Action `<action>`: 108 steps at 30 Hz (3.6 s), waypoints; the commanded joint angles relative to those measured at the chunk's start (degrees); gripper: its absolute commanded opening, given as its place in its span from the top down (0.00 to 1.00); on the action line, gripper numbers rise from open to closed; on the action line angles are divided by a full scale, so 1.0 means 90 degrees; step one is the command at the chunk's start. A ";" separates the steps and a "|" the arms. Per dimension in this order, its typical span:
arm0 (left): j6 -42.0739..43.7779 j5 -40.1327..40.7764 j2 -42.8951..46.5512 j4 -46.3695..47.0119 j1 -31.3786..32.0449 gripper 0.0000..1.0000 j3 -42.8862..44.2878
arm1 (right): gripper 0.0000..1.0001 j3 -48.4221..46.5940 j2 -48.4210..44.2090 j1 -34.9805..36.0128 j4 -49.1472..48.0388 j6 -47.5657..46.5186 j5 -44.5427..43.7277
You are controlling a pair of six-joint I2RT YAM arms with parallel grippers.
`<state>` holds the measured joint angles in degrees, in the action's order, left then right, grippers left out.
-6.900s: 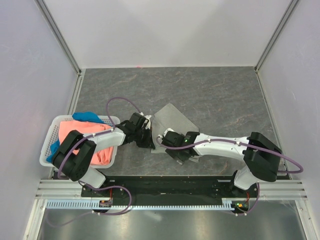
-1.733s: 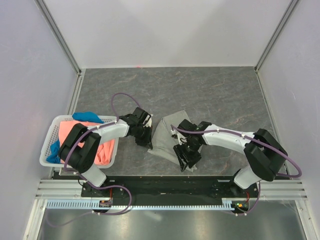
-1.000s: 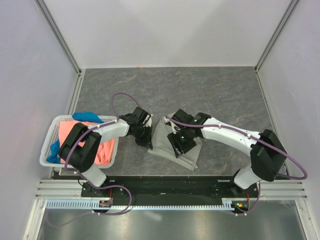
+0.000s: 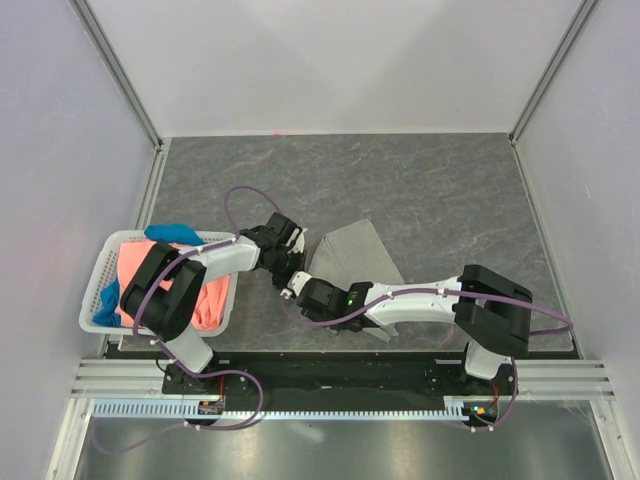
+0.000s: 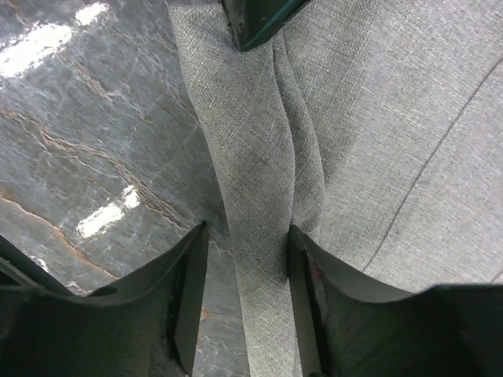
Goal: Fold the napkin, place the utensils inside, and roll it up
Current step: Roll the napkin with the utensil
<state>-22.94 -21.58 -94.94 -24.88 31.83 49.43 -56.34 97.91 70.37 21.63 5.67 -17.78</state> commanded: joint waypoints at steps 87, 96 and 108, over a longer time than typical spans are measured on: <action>-0.0928 -0.0258 0.1144 0.2648 -0.0061 0.98 -0.2416 | 0.43 0.0156 -0.0729 -0.3309 0.0077 0.0151 0.5474; -0.0908 -0.0248 0.1086 0.2638 -0.0070 0.98 -0.2387 | 0.36 0.0927 -0.2139 -0.0633 -0.0235 -0.0083 0.0601; -0.0908 -0.0326 0.0988 0.2609 -0.0070 0.98 -0.2289 | 0.41 0.0937 -0.0996 0.0326 -0.0782 -0.0522 -0.0153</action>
<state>-33.98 -26.04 -83.99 3.36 31.20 29.04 -48.23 87.74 73.12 17.67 3.16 -14.66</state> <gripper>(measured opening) 0.033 0.596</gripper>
